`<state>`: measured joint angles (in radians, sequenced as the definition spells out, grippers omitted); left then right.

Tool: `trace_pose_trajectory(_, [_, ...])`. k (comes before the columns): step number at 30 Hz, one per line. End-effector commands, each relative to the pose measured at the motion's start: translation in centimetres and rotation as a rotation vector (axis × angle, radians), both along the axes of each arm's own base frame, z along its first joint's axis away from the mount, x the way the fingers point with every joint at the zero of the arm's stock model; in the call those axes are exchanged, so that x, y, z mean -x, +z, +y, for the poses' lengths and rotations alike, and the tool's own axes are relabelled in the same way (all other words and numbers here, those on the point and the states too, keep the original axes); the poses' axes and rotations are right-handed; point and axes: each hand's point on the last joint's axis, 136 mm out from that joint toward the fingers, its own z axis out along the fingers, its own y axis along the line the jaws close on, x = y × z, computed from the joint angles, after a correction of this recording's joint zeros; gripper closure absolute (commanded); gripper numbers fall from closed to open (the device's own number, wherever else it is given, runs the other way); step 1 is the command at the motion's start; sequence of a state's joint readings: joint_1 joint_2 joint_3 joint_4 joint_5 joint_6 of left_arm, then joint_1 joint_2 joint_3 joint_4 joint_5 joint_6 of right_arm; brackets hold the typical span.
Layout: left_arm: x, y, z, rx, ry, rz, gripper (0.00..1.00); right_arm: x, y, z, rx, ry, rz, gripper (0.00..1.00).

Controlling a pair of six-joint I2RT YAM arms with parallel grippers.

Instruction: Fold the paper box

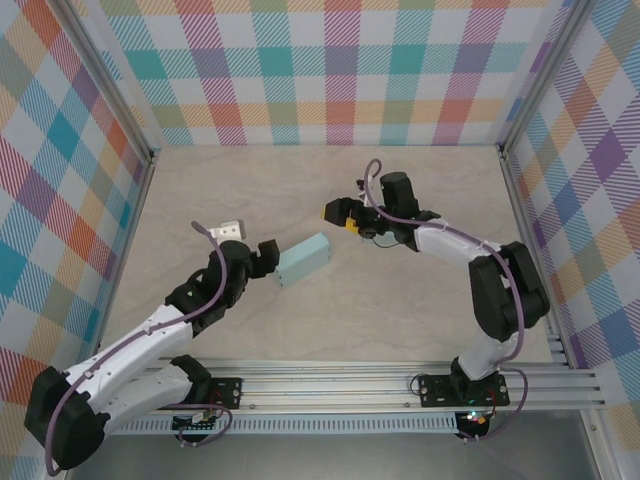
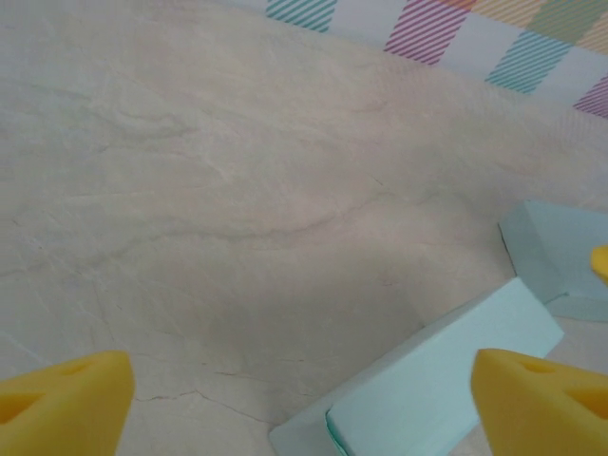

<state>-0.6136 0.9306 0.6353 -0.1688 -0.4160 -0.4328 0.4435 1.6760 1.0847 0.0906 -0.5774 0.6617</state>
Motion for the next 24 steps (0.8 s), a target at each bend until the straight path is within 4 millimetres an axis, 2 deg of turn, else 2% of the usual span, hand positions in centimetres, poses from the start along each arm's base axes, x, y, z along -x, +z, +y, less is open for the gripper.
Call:
trace_pose_trajectory(1, [0.7, -0.4, -0.2, -0.070, -0.108, 0.105, 0.00, 1.0, 0.3, -1.9, 0.091, -0.035, -0.022, 0.00])
trace_pose_trajectory(6, [1.7, -0.7, -4.2, -0.240, -0.491, 0.144, 0.00, 2.4, 1.2, -4.7, 0.198, -0.117, -0.059, 0.00])
trace_pose_trajectory(12, [0.4, -2.4, -6.9, -0.424, -0.740, 0.141, 0.01, 3.6, 1.7, -9.2, 0.353, -0.282, -0.065, 0.00])
trace_pose_trajectory(18, [-1.6, -4.1, -8.4, -0.550, -0.825, 0.214, 0.02, 5.2, 3.6, -12.0, 0.392, -0.379, -0.113, 0.00])
trace_pose_trajectory(24, [-2.1, -6.1, -9.0, -0.607, -0.876, 0.308, 0.07, 6.3, 5.2, -13.8, 0.392, -0.450, -0.165, 0.01])
